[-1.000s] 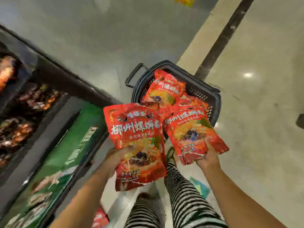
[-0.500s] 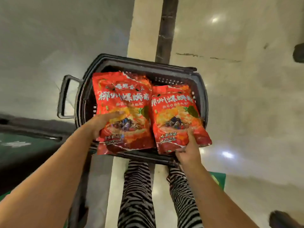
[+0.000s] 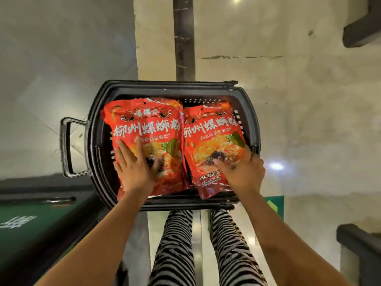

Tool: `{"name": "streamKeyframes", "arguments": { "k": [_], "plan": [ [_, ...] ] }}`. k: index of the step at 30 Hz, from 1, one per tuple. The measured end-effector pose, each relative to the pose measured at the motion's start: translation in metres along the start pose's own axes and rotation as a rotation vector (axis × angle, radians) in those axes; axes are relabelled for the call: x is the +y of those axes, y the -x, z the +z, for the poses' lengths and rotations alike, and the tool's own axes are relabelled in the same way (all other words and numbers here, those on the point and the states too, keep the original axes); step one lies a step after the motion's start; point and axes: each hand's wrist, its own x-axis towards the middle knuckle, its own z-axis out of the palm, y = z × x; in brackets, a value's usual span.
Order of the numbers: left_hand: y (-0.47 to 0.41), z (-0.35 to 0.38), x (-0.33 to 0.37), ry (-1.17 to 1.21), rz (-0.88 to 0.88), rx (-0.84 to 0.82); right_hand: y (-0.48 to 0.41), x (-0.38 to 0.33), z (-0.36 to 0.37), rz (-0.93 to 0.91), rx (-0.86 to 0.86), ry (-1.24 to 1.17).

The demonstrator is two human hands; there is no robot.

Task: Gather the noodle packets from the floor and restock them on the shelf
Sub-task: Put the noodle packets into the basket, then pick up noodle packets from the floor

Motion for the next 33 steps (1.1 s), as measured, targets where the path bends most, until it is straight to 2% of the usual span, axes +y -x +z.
{"name": "streamKeyframes", "arguments": {
  "k": [4,9,12,19,22,25,28,33],
  "plan": [
    [-0.012,0.011,-0.007,0.005,0.006,-0.013,-0.010,-0.012,0.021,0.004,-0.099,0.122],
    [-0.018,0.029,-0.009,-0.047,0.000,0.021,0.001,-0.019,0.063,0.076,-0.023,0.064],
    [-0.021,0.032,-0.010,-0.068,-0.003,0.004,-0.005,-0.016,0.073,0.072,-0.010,0.119],
    [-0.015,0.009,-0.003,-0.165,0.010,-0.089,-0.006,-0.015,0.050,0.042,-0.144,0.093],
    [0.000,-0.012,0.009,-0.260,0.038,-0.065,0.008,0.004,0.024,-0.004,-0.083,-0.039],
    [0.036,-0.028,0.037,-0.356,0.115,-0.077,0.040,0.039,0.002,0.031,-0.025,-0.123],
    [0.085,-0.032,0.081,-0.411,0.244,-0.177,0.081,0.087,-0.006,0.156,-0.063,-0.085],
    [0.161,0.007,0.149,-0.708,0.686,-0.260,0.146,0.179,0.010,0.430,-0.144,-0.244]
  ]
}}
